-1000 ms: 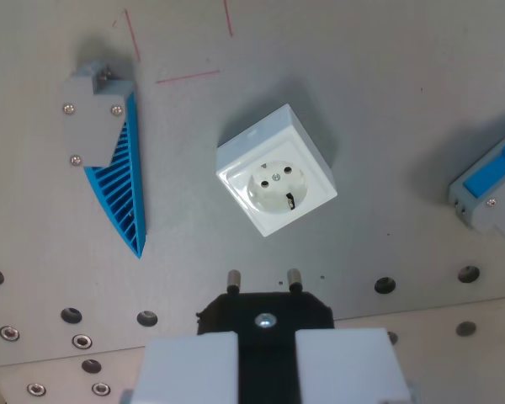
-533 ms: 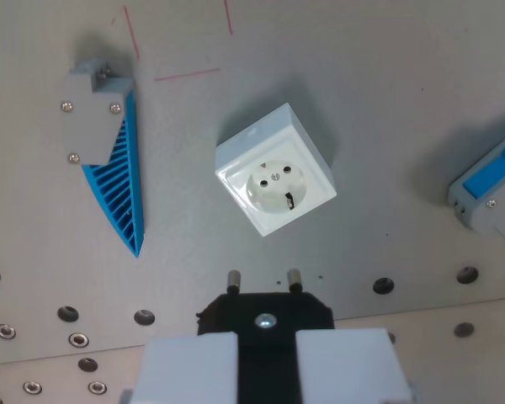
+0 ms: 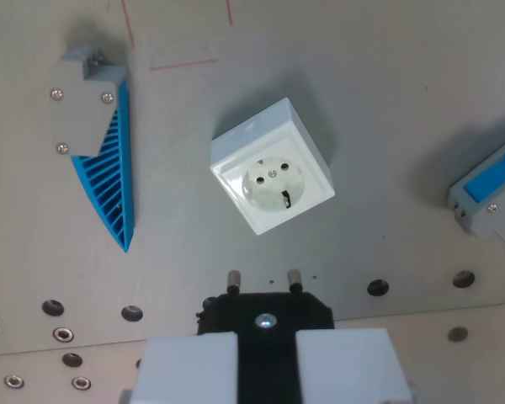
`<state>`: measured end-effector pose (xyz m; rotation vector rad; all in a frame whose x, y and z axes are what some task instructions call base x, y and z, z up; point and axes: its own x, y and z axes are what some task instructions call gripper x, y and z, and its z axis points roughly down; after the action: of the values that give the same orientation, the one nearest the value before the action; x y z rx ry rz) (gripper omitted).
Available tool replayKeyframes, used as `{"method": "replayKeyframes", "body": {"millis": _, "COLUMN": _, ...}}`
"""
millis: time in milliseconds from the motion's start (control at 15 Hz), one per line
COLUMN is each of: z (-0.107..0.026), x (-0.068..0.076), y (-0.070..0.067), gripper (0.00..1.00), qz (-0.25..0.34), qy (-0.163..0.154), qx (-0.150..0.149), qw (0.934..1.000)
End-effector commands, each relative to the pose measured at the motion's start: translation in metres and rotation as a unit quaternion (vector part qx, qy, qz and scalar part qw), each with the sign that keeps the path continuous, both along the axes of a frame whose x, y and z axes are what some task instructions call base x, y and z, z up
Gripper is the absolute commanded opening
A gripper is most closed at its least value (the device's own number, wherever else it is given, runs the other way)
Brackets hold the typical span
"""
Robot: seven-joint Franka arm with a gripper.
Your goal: Move above the white socket
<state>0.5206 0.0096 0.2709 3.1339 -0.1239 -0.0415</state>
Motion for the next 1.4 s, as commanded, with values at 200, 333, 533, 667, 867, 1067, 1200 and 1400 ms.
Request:
{"method": "replayKeyframes", "body": {"millis": 200, "z": -0.018, "x": -0.007, "y": -0.002, "gripper": 0.00, "qz": 0.066, "qy": -0.040, "qx": 0.005, "qw": 0.9970}}
{"method": "replayKeyframes", "body": {"millis": 333, "z": -0.025, "x": -0.009, "y": -0.003, "gripper": 0.00, "qz": 0.079, "qy": -0.043, "qx": 0.005, "qw": 0.9960}}
{"method": "replayKeyframes", "body": {"millis": 533, "z": -0.036, "x": -0.013, "y": -0.004, "gripper": 0.00, "qz": 0.100, "qy": -0.043, "qx": 0.004, "qw": 0.9940}}
{"method": "replayKeyframes", "body": {"millis": 667, "z": -0.044, "x": -0.015, "y": -0.005, "gripper": 0.00, "qz": 0.114, "qy": -0.041, "qx": 0.004, "qw": 0.9926}}
{"method": "replayKeyframes", "body": {"millis": 867, "z": -0.055, "x": -0.018, "y": -0.006, "gripper": 0.00, "qz": 0.137, "qy": -0.037, "qx": 0.003, "qw": 0.9899}}
{"method": "replayKeyframes", "body": {"millis": 1067, "z": -0.066, "x": -0.021, "y": -0.007, "gripper": 0.00, "qz": 0.156, "qy": -0.033, "qx": 0.003, "qw": 0.9871}}
{"method": "replayKeyframes", "body": {"millis": 1200, "z": -0.074, "x": -0.024, "y": -0.007, "gripper": 0.00, "qz": 0.171, "qy": -0.033, "qx": 0.003, "qw": 0.9847}}
{"method": "replayKeyframes", "body": {"millis": 1400, "z": -0.087, "x": -0.028, "y": -0.008, "gripper": 0.00, "qz": 0.190, "qy": -0.037, "qx": 0.002, "qw": 0.9810}}
